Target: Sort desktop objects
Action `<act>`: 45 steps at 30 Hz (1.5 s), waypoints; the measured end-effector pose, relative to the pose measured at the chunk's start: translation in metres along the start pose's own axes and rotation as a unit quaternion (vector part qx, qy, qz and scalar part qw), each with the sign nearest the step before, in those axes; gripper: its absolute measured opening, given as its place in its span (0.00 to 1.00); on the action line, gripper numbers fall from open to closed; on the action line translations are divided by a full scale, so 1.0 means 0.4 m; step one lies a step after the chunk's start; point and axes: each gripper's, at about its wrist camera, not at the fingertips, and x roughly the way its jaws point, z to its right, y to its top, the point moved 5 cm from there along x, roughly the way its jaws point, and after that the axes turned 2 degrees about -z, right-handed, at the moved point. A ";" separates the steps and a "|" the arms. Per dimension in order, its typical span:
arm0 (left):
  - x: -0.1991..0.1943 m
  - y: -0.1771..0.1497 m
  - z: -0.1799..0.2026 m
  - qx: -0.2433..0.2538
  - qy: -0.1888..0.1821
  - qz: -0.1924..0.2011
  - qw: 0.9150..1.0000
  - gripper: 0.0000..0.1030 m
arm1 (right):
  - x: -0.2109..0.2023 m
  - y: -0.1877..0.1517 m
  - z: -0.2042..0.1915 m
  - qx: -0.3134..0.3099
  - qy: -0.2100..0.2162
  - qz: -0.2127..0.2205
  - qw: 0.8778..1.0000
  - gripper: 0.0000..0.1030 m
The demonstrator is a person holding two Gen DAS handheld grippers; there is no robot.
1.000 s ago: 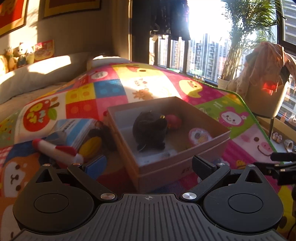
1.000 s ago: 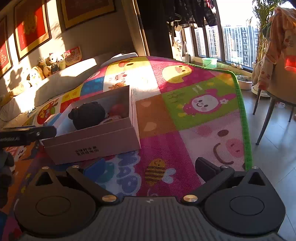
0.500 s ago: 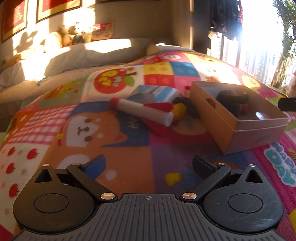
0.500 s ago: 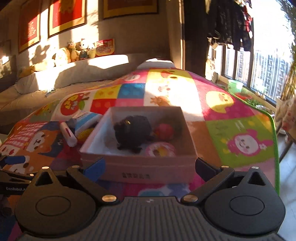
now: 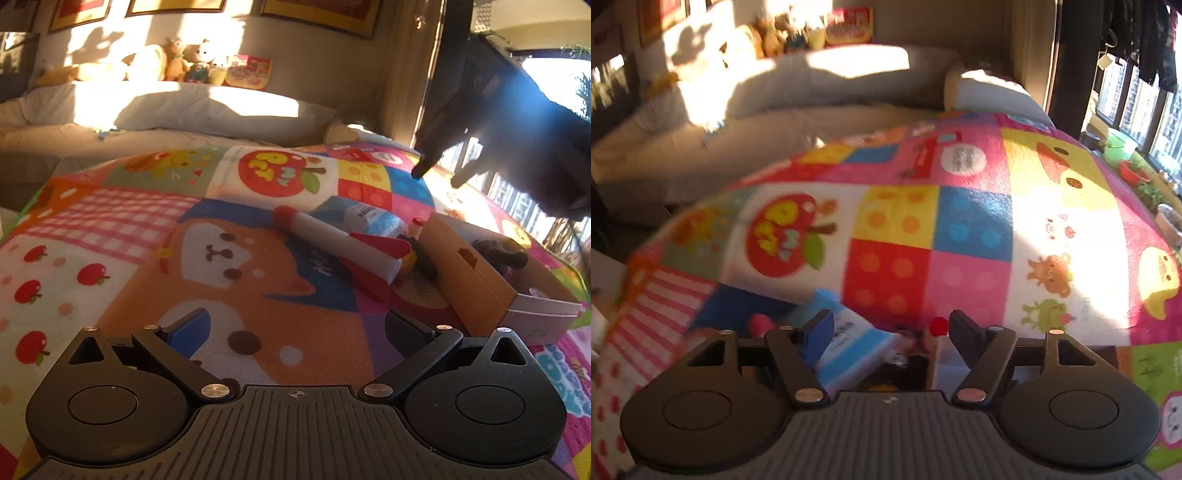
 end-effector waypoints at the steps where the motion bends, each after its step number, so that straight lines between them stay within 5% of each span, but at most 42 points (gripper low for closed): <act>1: -0.002 0.000 -0.003 -0.006 -0.003 0.002 1.000 1.00 | 0.048 0.007 0.007 -0.010 -0.020 -0.027 0.999 0.57; 6: -0.003 -0.001 -0.010 -0.021 -0.022 0.005 1.000 1.00 | 0.219 0.004 0.045 -0.014 -0.077 -0.088 0.993 0.50; 10: -0.001 -0.002 -0.018 -0.033 -0.031 0.003 0.999 1.00 | 0.296 -0.010 0.047 0.006 -0.055 -0.125 0.991 0.28; 16: 0.002 -0.003 -0.022 -0.041 -0.033 -0.002 0.999 1.00 | 0.294 -0.007 -0.006 -0.028 -0.044 -0.103 0.993 0.24; 25: 0.012 -0.003 -0.025 -0.044 -0.029 -0.011 0.999 1.00 | 0.112 -0.136 -0.140 -0.102 0.067 -0.104 0.987 0.24; 32: 0.020 -0.005 -0.017 -0.034 -0.015 -0.019 0.999 1.00 | -0.107 -0.292 -0.127 -0.122 0.157 -0.089 0.976 0.24; 39: 0.026 -0.005 0.022 0.020 -0.001 -0.028 0.999 1.00 | -0.231 -0.421 -0.011 -0.091 0.121 0.000 0.988 0.27; 43: 0.031 0.019 0.084 0.061 -0.025 -0.017 0.998 1.00 | -0.277 -0.506 0.088 -0.034 0.090 0.044 0.994 0.45; 45: 0.045 0.046 0.130 0.081 -0.050 -0.014 0.995 0.89 | -0.288 -0.554 0.125 -0.012 0.070 0.060 0.996 0.49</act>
